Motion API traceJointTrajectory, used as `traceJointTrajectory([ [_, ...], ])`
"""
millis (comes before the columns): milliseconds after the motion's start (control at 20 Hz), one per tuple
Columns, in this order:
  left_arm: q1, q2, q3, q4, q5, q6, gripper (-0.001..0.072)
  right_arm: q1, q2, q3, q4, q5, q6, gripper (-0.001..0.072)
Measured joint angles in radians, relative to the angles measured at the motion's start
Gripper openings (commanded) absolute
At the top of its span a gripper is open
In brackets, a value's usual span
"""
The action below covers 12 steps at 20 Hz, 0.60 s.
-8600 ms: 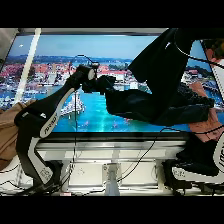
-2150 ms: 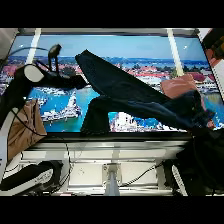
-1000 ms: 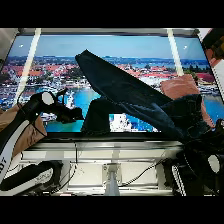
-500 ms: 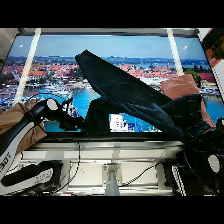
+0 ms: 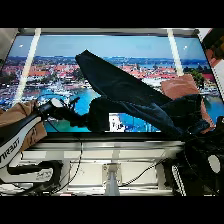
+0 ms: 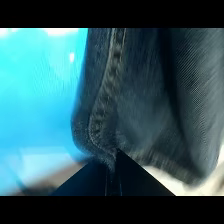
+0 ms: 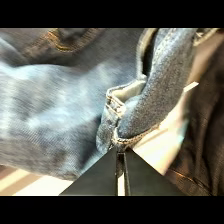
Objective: Fold the clothes and pants, and hang the long-sleeved shirts on hangers.
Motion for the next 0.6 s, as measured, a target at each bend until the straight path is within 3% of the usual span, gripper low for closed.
traceJointTrajectory([
  [200, 0.065, 0.003, 0.254, 0.233, -0.008, -0.042, 0.0034, 0.0, 0.0, 0.0, 0.01, -0.068, 0.0, 0.0035],
  [350, 0.105, 0.009, 0.52, 0.521, -0.004, -0.092, 0.0034, 0.0, -0.004, 0.0, 0.021, -0.192, 0.014, 0.0035],
  [600, 0.126, 0.012, 0.809, 0.863, 0.114, -0.068, 0.0034, 0.0, -0.059, 0.0, 0.039, -0.418, 0.045, 0.0035],
])
